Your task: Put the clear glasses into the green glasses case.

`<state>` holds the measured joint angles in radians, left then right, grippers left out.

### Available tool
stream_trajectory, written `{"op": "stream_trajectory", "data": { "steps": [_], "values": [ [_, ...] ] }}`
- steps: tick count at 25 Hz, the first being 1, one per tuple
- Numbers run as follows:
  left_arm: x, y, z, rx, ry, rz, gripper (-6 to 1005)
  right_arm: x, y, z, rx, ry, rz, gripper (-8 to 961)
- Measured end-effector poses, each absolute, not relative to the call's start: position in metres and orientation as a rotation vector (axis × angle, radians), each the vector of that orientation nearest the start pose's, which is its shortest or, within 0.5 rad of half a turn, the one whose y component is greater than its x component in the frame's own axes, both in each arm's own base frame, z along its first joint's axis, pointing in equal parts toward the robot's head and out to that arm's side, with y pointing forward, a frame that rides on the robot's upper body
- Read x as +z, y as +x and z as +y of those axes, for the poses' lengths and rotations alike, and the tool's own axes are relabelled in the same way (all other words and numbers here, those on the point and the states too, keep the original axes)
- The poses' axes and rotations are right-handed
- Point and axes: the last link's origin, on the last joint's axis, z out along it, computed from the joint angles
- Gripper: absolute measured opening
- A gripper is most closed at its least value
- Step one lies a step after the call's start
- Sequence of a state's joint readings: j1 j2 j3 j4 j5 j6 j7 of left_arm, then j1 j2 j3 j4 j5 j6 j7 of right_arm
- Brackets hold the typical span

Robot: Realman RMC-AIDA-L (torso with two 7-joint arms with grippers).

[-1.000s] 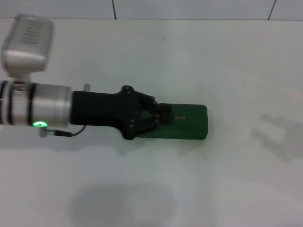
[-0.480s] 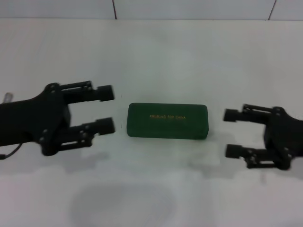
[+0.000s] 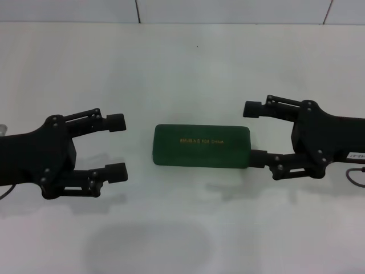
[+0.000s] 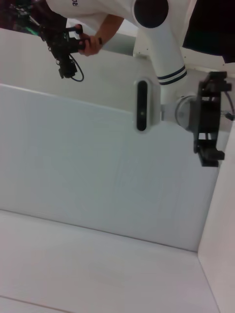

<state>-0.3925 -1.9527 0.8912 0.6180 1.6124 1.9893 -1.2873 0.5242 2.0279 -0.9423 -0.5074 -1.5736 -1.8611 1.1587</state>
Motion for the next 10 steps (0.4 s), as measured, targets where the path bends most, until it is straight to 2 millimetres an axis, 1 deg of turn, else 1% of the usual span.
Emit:
{"op": "stream_trajectory", "data": {
  "steps": [2, 7, 10],
  "values": [
    [0.05, -0.256, 0.265, -1.187, -2.87, -0.377, 883, 0.004, 0.212, 0.295, 1.294, -2.836, 0.218, 885],
    [0.047, -0.258, 0.266, -1.143, -2.89, -0.391, 884, -0.003, 0.205, 0.293, 1.313, -2.873, 0.197, 885],
    [0.046, -0.259, 0.267, -1.135, -2.889, -0.395, 884, -0.004, 0.204, 0.293, 1.316, -2.876, 0.194, 885]
  ]
}}
